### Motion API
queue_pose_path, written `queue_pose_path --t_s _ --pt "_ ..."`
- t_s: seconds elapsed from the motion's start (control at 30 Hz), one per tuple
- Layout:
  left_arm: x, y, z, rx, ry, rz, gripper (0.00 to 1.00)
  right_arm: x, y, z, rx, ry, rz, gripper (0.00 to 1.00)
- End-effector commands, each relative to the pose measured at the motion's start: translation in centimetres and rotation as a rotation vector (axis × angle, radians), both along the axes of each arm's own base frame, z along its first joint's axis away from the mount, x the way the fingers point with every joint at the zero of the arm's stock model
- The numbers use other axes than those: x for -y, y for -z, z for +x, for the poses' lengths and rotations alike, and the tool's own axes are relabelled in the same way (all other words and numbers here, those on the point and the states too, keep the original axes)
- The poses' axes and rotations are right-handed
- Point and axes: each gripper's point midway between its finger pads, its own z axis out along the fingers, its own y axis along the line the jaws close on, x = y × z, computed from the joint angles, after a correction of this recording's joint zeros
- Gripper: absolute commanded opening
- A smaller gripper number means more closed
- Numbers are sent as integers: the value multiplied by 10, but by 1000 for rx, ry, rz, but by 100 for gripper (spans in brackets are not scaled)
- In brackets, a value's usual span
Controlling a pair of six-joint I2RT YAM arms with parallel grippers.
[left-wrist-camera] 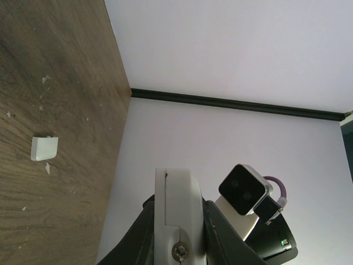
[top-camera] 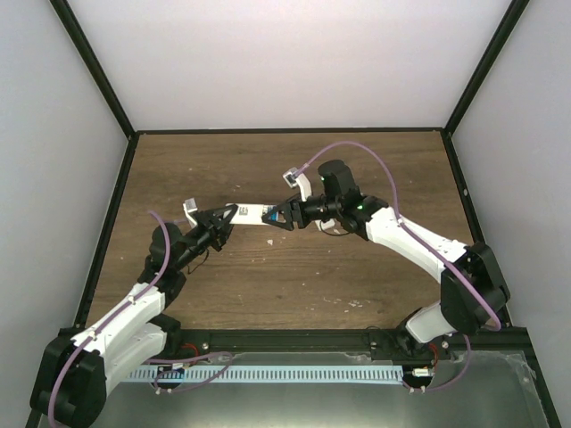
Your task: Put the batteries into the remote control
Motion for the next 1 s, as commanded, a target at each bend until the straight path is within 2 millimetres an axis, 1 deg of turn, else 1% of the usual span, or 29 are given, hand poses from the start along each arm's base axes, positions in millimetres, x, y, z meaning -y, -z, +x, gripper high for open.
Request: queue_pose_path --t_s 0.0,0.23,0.47,0.73,0.97 --pt "1 -21 -1 61 10 -44 0 -4 -12 7 40 -7 19 64" --pt "1 -25 -1 75 12 -50 0 -4 -7 7 42 -5 21 59" --pt "1 -24 -2 71 16 -53 0 -4 -5 8 40 -4 24 54" --pt "2 -25 -1 76 16 -52 0 -7 -7 9 37 -14 34 54" --pt "1 -22 -1 71 10 -37 0 -12 -14 6 21 -47 52 60"
